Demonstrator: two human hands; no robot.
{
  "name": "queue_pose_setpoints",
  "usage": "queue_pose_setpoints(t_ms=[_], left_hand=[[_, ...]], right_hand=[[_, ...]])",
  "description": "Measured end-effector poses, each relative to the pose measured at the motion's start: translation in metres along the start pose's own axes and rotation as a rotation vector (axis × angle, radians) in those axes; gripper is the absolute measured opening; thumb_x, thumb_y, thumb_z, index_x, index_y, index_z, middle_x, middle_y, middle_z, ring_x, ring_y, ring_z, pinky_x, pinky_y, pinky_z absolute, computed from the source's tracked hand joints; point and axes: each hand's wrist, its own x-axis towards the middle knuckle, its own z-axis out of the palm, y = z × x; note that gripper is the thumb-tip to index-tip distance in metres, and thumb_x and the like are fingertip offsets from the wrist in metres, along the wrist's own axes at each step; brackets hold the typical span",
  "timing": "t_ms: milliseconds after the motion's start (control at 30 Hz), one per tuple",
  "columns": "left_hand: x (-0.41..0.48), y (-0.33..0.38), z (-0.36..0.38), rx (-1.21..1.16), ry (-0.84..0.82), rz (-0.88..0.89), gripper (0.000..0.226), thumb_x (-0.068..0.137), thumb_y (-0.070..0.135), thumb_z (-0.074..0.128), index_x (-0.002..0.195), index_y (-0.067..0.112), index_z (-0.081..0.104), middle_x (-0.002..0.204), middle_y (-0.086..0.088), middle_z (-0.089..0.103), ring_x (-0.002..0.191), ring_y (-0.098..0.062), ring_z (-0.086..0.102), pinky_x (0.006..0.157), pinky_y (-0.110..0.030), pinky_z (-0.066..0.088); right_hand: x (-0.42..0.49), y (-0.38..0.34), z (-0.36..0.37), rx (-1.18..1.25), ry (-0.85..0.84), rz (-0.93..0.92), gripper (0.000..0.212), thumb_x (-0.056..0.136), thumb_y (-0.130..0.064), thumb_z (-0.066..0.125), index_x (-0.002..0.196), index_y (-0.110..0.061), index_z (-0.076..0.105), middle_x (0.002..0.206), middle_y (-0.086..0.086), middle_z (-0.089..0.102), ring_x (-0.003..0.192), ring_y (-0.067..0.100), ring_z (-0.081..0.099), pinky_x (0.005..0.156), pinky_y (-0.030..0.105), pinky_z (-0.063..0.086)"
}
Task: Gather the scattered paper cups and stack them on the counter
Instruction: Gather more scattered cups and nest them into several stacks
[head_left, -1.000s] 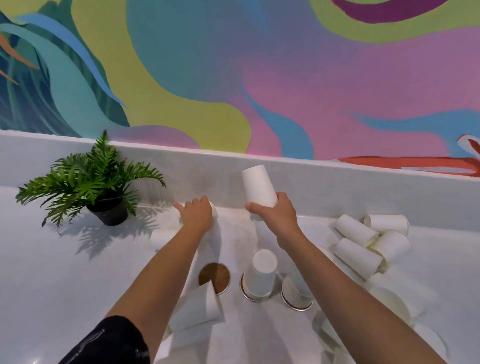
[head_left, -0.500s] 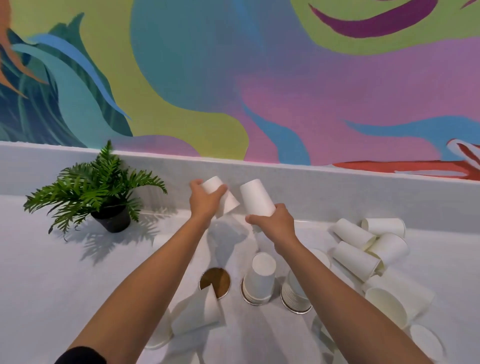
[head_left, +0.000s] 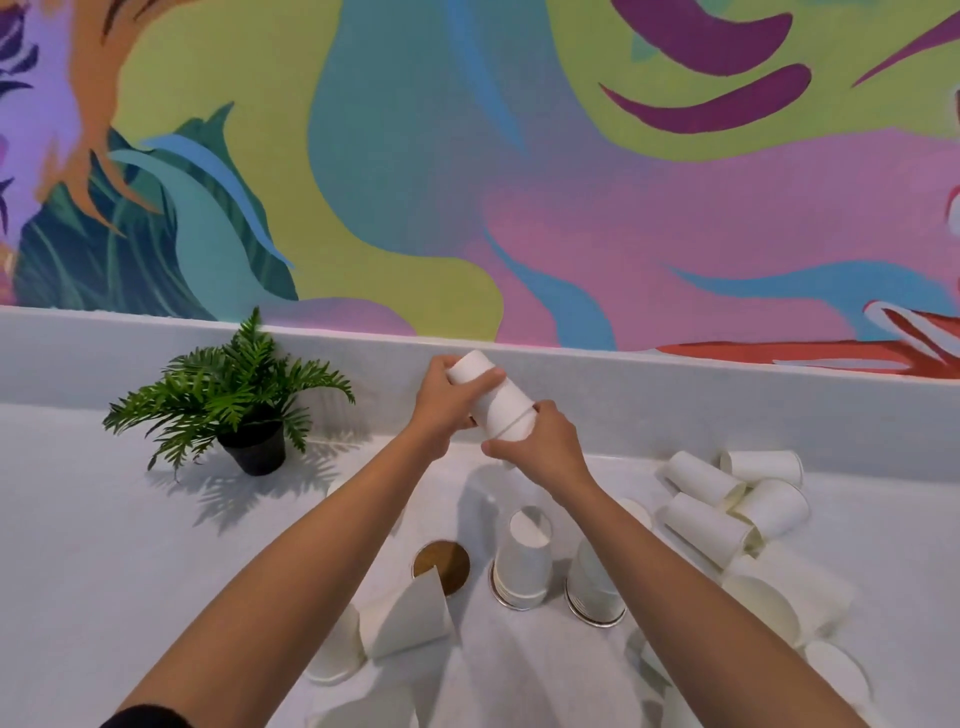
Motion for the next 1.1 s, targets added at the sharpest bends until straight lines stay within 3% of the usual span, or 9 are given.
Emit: queue_pose_setpoints(t_ms=[200, 300, 367, 500, 600, 733, 900, 1100], left_hand=[[-0.012, 0.003, -0.006, 0.126, -0.196, -0.013, 0.060, 0.078, 0.033, 0.078, 0.122, 0.014, 0.043, 0.116, -0.010, 0.060, 0.102, -0.026, 0.065, 0.061, -0.033, 0.056], [-0.012, 0.002, -0.017, 0.166, -0.297, -0.036, 0.059, 0.082, 0.052, 0.067, 0.123, 0.014, 0.048, 0.118, -0.008, 0.062, 0.101, -0.019, 0.065, 0.080, -0.038, 0.057], [-0.012, 0.001, -0.031, 0.253, -0.293, -0.047, 0.056, 0.086, 0.060, 0.054, 0.124, 0.018, 0.049, 0.123, -0.002, 0.059, 0.109, -0.016, 0.060, 0.097, -0.042, 0.048], [-0.008, -0.018, -0.066, 0.643, -0.308, 0.012, 0.064, 0.091, 0.063, 0.041, 0.133, 0.015, 0.048, 0.135, -0.003, 0.052, 0.117, -0.019, 0.050, 0.100, -0.037, 0.039], [0.004, -0.039, -0.096, 1.116, -0.355, -0.012, 0.077, 0.080, 0.061, 0.064, 0.139, 0.017, 0.044, 0.144, -0.005, 0.046, 0.127, -0.023, 0.047, 0.107, -0.040, 0.038], [0.009, -0.068, -0.119, 1.520, -0.396, -0.116, 0.100, 0.069, 0.033, 0.084, 0.149, 0.020, 0.026, 0.152, -0.009, 0.030, 0.138, -0.031, 0.033, 0.112, -0.044, 0.034], [0.009, -0.097, -0.124, 1.640, -0.369, -0.113, 0.091, 0.073, 0.014, 0.079, 0.147, 0.018, 0.026, 0.140, -0.011, 0.038, 0.129, -0.031, 0.038, 0.101, -0.041, 0.044], [0.006, -0.103, -0.122, 1.548, -0.318, -0.050, 0.082, 0.073, 0.016, 0.078, 0.142, 0.017, 0.033, 0.133, -0.010, 0.047, 0.121, -0.029, 0.046, 0.095, -0.037, 0.044]], right_hand=[[-0.003, -0.004, -0.002, -0.006, 0.006, -0.069, 0.078, 0.068, -0.043, 0.081, 0.130, -0.018, 0.040, 0.123, 0.007, 0.053, 0.107, 0.025, 0.056, 0.086, 0.039, 0.055], [-0.003, -0.005, -0.001, -0.024, 0.028, -0.073, 0.073, 0.067, -0.044, 0.081, 0.123, -0.015, 0.045, 0.118, 0.008, 0.056, 0.103, 0.025, 0.058, 0.080, 0.037, 0.056], [-0.002, -0.002, 0.001, -0.019, 0.050, -0.054, 0.075, 0.067, -0.046, 0.081, 0.124, -0.015, 0.045, 0.120, 0.008, 0.056, 0.105, 0.025, 0.057, 0.082, 0.036, 0.055], [-0.001, 0.004, 0.005, -0.006, 0.039, -0.028, 0.075, 0.068, -0.044, 0.081, 0.125, -0.014, 0.044, 0.122, 0.009, 0.054, 0.106, 0.025, 0.056, 0.071, 0.029, 0.046], [0.001, 0.008, 0.007, -0.013, 0.033, -0.018, 0.075, 0.067, -0.044, 0.081, 0.126, -0.013, 0.044, 0.123, 0.010, 0.054, 0.107, 0.025, 0.056, 0.073, 0.029, 0.046], [0.003, 0.011, 0.013, -0.011, 0.020, -0.014, 0.076, 0.067, -0.044, 0.081, 0.126, -0.014, 0.044, 0.123, 0.009, 0.053, 0.107, 0.025, 0.056, 0.080, 0.033, 0.051], [0.006, 0.016, 0.015, -0.024, -0.002, -0.009, 0.076, 0.069, -0.044, 0.080, 0.128, -0.015, 0.042, 0.125, 0.009, 0.052, 0.109, 0.024, 0.055, 0.079, 0.030, 0.049], [0.005, 0.020, 0.014, -0.068, 0.002, -0.009, 0.076, 0.068, -0.042, 0.082, 0.127, -0.015, 0.043, 0.125, 0.009, 0.051, 0.111, 0.024, 0.054, 0.085, 0.033, 0.051]])
